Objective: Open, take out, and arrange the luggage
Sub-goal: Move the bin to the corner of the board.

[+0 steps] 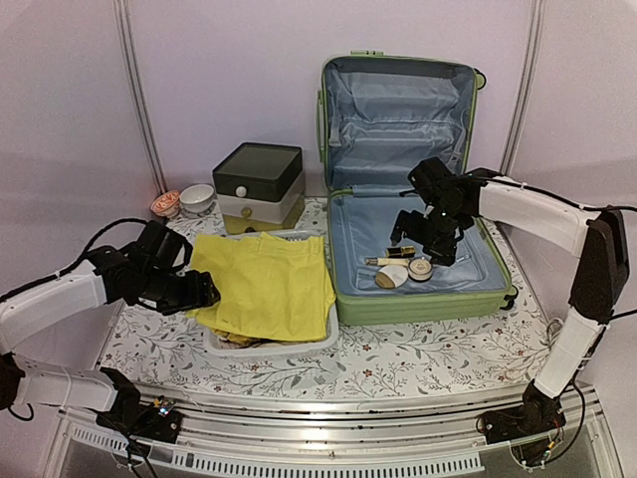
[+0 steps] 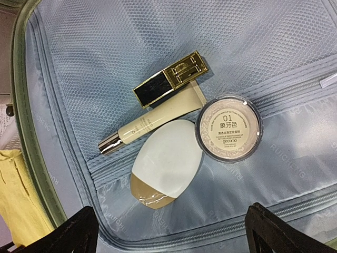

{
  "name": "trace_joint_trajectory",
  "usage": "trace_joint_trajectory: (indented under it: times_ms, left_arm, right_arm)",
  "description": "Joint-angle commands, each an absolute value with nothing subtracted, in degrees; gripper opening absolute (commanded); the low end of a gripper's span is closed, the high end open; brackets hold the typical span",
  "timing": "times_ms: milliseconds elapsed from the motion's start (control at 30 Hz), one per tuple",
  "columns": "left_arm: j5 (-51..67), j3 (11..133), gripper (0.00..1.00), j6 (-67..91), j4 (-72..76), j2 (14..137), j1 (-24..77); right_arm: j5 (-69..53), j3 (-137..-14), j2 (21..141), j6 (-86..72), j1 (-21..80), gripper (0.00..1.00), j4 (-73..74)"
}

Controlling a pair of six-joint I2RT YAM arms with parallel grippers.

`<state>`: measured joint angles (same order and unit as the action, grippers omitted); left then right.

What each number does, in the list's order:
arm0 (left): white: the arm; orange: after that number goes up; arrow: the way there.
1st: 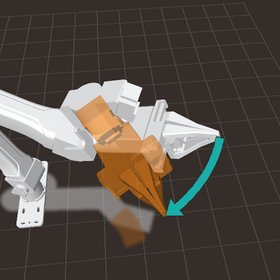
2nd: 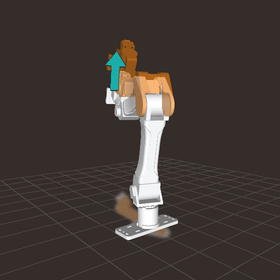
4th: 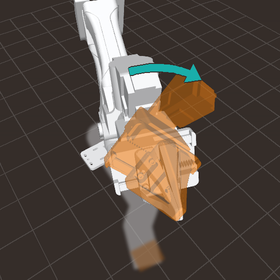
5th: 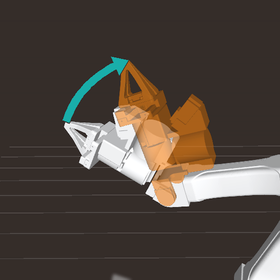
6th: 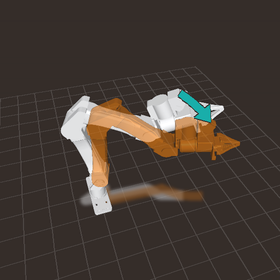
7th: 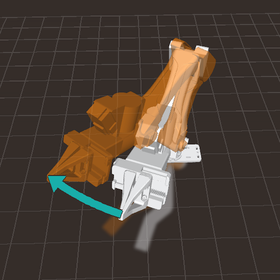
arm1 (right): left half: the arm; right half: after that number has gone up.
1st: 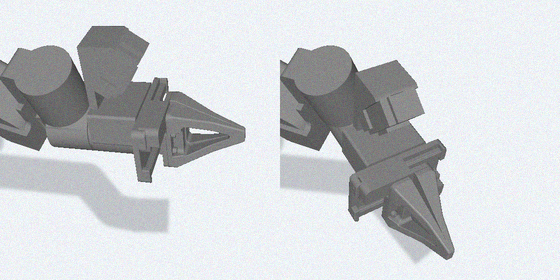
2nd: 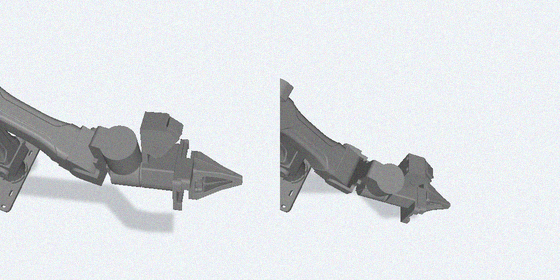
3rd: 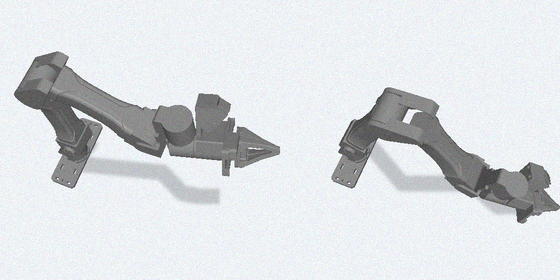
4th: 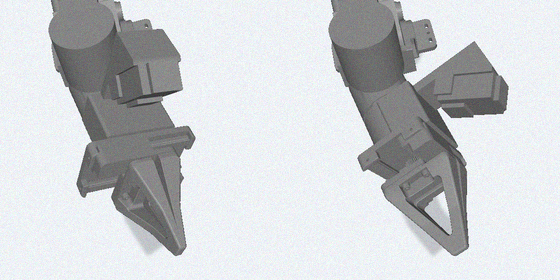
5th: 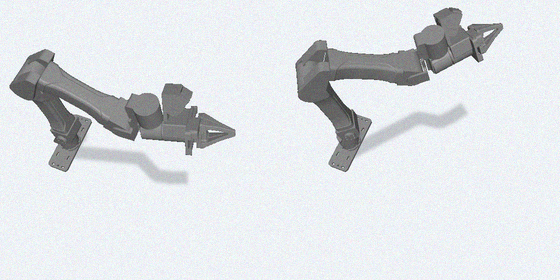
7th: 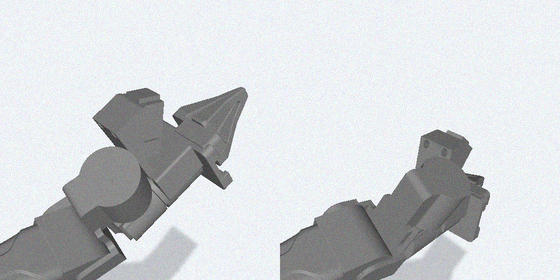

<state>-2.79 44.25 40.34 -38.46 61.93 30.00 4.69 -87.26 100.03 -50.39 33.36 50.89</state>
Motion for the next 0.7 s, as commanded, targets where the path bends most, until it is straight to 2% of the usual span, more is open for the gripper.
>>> trace_joint_trajectory:
  times_ms: [0, 100, 367, 500, 667]
  left_arm:
    - [3.3, 42.0, 0.76, 40.0, -34.0, 66.1, 28.7]
    - [2.5, 41.9, 0.68, 40.1, -32.4, 70.2, 28.0]
    - [-2.4, 41.9, 0.23, 39.0, -33.2, 71.9, 23.4]
    - [-7.5, 46.0, 0.2, 36.8, -41.5, 72.1, 20.7]
    - [-13.5, 50.9, 0.28, 33.4, -49.4, 71.0, 15.6]
  right_arm:
    - [5.6, -86.4, 98.1, -47.6, 33.7, 0.99, 48.2]
    - [5.7, -85.9, 97.6, -47.1, 33.7, 0.99, 48.1]
    - [7.3, -84.2, 94.8, -45.6, 33.7, 0.99, 47.8]
    - [7.9, -84.2, 93.5, -44.4, 33.7, 0.99, 47.8]
    - [7.8, -83.8, 92.3, -43.2, 33.7, 0.99, 47.0]
